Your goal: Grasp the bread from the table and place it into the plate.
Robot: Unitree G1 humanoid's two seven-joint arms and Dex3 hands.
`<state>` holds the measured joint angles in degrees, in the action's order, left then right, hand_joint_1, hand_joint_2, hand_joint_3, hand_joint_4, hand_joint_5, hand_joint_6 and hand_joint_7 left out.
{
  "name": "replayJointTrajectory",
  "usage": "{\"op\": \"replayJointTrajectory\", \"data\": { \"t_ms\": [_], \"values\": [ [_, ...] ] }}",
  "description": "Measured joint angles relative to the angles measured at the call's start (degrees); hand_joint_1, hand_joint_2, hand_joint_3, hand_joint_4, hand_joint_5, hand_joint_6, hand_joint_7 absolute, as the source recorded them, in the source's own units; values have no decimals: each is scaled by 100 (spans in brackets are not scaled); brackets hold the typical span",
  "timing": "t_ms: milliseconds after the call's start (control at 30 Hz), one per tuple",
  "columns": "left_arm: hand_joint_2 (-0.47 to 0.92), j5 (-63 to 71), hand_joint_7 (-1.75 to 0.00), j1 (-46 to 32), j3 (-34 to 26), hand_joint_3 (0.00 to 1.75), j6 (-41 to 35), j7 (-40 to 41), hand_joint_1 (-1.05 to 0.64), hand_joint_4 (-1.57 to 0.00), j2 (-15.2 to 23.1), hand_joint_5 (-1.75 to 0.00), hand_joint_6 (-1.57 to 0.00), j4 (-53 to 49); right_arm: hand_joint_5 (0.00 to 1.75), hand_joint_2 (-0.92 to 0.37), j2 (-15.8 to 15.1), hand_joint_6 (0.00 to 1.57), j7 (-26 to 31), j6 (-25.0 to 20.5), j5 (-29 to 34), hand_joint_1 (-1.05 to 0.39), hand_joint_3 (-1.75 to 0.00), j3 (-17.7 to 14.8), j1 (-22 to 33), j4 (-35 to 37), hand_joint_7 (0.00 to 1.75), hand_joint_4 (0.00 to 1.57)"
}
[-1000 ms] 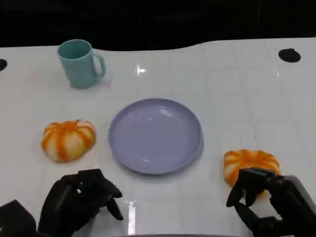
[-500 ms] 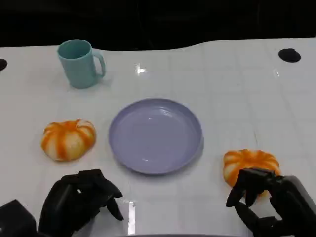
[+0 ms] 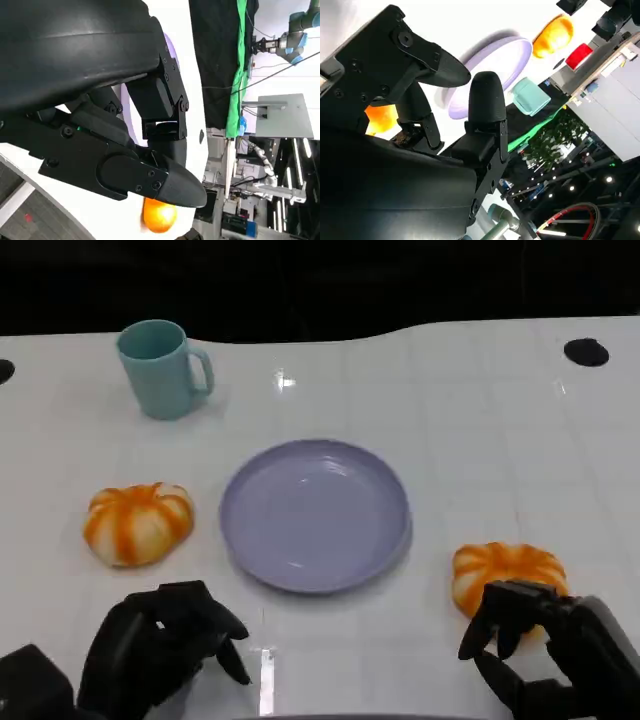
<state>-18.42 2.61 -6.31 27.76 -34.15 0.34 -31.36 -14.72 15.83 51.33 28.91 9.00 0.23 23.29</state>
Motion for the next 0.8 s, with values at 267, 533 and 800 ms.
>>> {"op": "replayJointTrajectory", "data": {
  "t_ms": [267, 533, 800],
  "values": [
    [92, 3, -76, 3, 2, 10, 0, 1, -93, -111, 0, -123, -116, 0, 94, -56, 52, 63, -197, -55, -394, -25, -81, -18, 70, -306, 53, 58],
    [92, 2, -77, 6, -5, 10, 17, 1, -95, -112, 3, -123, -117, 0, 46, -90, -205, 34, -946, -1055, -426, -43, -8, -180, 308, -1489, 5, 16],
    [92, -13, -78, 5, -12, 7, 26, -13, -94, -112, 34, -124, -117, -5, 28, -85, -788, 20, -1837, -2620, 551, -50, 0, -386, 613, -3171, 0, 0]
  ]
}}
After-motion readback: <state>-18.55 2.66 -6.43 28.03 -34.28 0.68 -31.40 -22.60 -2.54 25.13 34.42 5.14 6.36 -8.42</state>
